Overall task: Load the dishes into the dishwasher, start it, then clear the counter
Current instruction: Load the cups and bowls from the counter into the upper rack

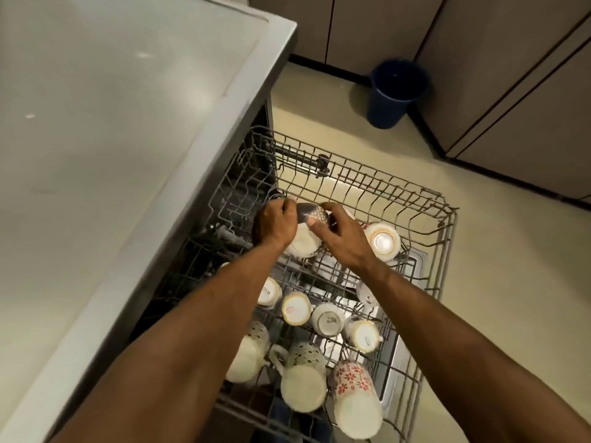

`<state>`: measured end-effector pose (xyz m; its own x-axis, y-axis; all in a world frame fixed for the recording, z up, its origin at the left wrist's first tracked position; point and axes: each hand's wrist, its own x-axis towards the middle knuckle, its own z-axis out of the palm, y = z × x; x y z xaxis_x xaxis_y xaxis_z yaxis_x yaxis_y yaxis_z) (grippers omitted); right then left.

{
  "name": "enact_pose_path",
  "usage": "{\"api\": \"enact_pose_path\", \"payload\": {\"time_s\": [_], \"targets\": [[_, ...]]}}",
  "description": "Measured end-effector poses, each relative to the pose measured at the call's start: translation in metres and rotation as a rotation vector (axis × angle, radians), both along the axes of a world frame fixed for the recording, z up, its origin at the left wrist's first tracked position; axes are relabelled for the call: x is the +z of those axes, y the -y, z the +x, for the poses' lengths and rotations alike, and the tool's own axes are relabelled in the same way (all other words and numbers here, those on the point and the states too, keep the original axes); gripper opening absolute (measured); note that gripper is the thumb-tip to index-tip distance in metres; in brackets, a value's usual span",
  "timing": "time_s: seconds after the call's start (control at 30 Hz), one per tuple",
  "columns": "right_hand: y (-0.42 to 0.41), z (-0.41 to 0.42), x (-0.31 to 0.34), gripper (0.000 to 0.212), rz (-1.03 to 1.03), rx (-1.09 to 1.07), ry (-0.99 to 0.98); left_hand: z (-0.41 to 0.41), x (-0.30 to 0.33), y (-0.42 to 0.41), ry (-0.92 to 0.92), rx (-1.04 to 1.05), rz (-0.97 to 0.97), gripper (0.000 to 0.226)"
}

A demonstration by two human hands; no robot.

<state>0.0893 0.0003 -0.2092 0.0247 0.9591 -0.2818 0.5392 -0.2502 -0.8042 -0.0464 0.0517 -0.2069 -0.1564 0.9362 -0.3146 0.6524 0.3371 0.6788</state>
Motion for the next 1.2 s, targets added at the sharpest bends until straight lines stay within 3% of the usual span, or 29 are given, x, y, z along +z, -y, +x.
{"api": "enact_pose_path", "payload": {"time_s": [0.43, 0.63, 0.83, 1.0, 1.2], "targets": [[-0.066, 0.012, -0.05, 0.089, 0.092, 0.224, 0.238, 0.005, -0.054, -0.054, -0.033, 0.093, -0.002, 0.036], [-0.081, 0.011, -0.057, 0.081, 0.048, 0.208, 0.266, -0.004, -0.067, -0.056, 0.048, -0.075, 0.072, 0.033], [-0.091, 0.005, -0.062, 0.076, -0.034, 0.2, 0.262, -0.021, -0.079, -0.054, 0.088, -0.236, 0.016, 0.074], [-0.093, -0.001, -0.073, 0.072, -0.061, 0.259, 0.324, -0.03, -0.092, -0.053, 0.02, -0.271, -0.035, 0.058], [-0.094, -0.003, -0.08, 0.058, -0.056, 0.328, 0.461, -0.028, -0.102, -0.051, -0.014, -0.263, -0.097, 0.055]]}}
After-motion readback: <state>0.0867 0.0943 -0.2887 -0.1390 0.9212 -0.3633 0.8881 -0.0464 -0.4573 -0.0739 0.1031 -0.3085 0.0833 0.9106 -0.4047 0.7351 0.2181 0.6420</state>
